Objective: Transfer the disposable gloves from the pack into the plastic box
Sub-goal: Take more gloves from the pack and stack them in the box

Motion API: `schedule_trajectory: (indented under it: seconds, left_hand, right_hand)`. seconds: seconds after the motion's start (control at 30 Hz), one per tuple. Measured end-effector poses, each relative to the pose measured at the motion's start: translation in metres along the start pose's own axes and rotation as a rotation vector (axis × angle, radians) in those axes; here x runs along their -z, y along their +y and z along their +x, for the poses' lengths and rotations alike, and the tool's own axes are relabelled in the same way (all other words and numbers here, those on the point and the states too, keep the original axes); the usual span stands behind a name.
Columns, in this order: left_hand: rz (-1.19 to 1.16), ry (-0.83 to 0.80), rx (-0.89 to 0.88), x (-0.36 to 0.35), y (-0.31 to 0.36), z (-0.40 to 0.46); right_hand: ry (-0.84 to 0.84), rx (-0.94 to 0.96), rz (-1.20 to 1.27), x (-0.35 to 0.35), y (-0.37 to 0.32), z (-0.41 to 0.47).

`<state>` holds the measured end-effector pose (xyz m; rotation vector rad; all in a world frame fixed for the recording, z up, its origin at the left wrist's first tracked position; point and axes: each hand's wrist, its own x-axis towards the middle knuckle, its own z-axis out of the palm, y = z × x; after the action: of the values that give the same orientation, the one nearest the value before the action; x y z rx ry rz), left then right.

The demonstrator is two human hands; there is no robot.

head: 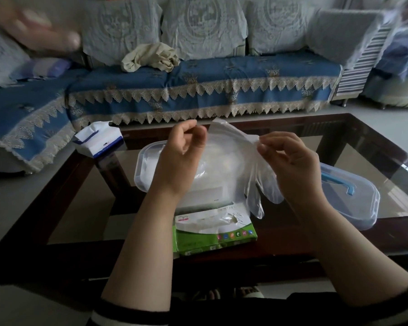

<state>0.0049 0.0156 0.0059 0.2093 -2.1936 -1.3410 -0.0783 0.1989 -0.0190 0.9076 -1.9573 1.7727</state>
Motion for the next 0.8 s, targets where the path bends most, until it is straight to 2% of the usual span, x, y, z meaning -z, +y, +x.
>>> schedule_trajectory:
  seconds: [0.1, 0.23, 0.33, 0.43, 0.5, 0.57, 0.7, 0.8]
  left_hand:
    - [-0.003, -0.033, -0.007, -0.010, 0.008, 0.009]
    - [-0.038, -0.015, -0.143, -0.021, 0.014, 0.025]
    - [0.013, 0.079, -0.136, -0.018, 0.007, 0.036]
    - [0.228, 0.186, -0.041, -0.004, -0.017, 0.040]
    - [0.394, 0.193, 0.057, 0.009, -0.035, 0.041]
    - [0.566, 0.138, 0.163, 0.021, -0.049, 0.042]
    - [0.873, -0.107, 0.343, 0.034, -0.059, 0.038]
    - [0.972, -0.223, 0.388, 0.034, -0.066, 0.038]
  right_hand:
    - [-0.033, -0.006, -0.043, 0.000, 0.004, 0.000]
    - [0.004, -0.002, -0.181, -0.007, 0.019, 0.011]
    - [0.000, 0.090, -0.372, -0.026, 0.024, 0.038]
    - [-0.143, 0.222, -0.550, -0.058, 0.028, 0.068]
    - [-0.299, 0.258, -0.627, -0.079, 0.032, 0.078]
    - [-0.441, 0.322, -0.677, -0.099, 0.038, 0.080]
    - [-0.715, 0.475, -0.858, -0.128, 0.057, 0.080]
    - [-0.791, 0.494, -0.991, -0.134, 0.066, 0.084]
